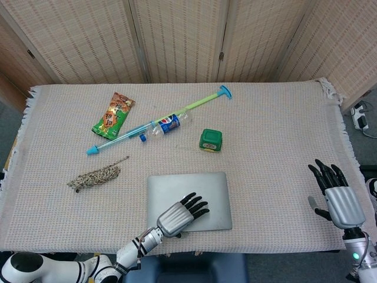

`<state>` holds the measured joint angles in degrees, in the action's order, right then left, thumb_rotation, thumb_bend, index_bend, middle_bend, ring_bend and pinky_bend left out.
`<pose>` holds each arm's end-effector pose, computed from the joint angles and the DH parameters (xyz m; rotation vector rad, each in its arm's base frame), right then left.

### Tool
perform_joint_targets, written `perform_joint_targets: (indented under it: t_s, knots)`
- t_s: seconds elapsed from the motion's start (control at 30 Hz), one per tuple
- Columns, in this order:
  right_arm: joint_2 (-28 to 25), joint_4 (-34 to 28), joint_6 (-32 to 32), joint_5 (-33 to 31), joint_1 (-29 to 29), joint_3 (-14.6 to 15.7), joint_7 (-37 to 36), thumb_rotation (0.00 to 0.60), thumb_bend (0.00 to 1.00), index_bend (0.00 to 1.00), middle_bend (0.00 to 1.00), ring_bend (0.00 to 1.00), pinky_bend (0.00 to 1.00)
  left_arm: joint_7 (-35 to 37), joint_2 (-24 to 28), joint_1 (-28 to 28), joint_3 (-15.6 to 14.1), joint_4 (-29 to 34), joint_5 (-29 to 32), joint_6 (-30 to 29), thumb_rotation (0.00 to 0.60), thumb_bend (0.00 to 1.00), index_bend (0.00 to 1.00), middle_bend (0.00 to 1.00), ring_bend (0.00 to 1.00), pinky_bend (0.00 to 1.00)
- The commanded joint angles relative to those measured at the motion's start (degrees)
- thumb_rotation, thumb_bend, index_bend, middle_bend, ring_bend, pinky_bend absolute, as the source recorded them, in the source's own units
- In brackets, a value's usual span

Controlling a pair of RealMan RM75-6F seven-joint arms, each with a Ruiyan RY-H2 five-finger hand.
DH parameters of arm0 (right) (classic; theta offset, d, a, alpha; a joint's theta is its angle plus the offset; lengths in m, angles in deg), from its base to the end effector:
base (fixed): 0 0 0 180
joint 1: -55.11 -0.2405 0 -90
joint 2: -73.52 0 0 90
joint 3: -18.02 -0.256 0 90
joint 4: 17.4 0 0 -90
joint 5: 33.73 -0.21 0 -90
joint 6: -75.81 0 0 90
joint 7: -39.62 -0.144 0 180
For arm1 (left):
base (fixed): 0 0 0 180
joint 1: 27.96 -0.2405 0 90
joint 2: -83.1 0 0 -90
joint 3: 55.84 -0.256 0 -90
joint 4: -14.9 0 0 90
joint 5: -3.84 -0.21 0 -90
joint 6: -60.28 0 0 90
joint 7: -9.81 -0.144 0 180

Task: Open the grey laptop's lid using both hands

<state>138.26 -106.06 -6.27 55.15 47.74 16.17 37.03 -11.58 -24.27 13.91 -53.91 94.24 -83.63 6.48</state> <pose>-0.3129 -0.1917 0.1497 1.4889 -0.9002 0.9106 -0.0770 0.2379 -0.1257 -2.3298 -0.6948 -1.1136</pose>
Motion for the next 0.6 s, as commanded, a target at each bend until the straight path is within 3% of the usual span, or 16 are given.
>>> perform_joint_targets:
  t_s: [0.03,0.27,0.6]
  knots:
    - [-0.03,0.02,-0.08,0.0,0.07,0.03,-0.05,0.6,0.44,0.0,0.0,0.09,0.0,-0.52,-0.06,-0.07,0.01,-0.16,0.36,-0.1,0.6,0.24,0.19,0.13,0.07,0.0]
    - [-0.04,-0.01,-0.29,0.19,0.22,0.15,-0.09,0.6,0.44,0.0,0.0,0.09,0.0,-0.6,-0.21,-0.41,-0.29,-0.34,0.63,-0.84,0.6,0.26,0.19,0.14,0.08,0.0]
    - [0.34,-0.1,-0.5,3.66,0.0,1.79,-0.34,0.6,0.44,0.0,0.0,0.09,0.0,1.1,-0.82,-1.21,-0.94,-3.37,-2.27,-5.06,0.6,0.47,0.24,0.19,0.11,0.0]
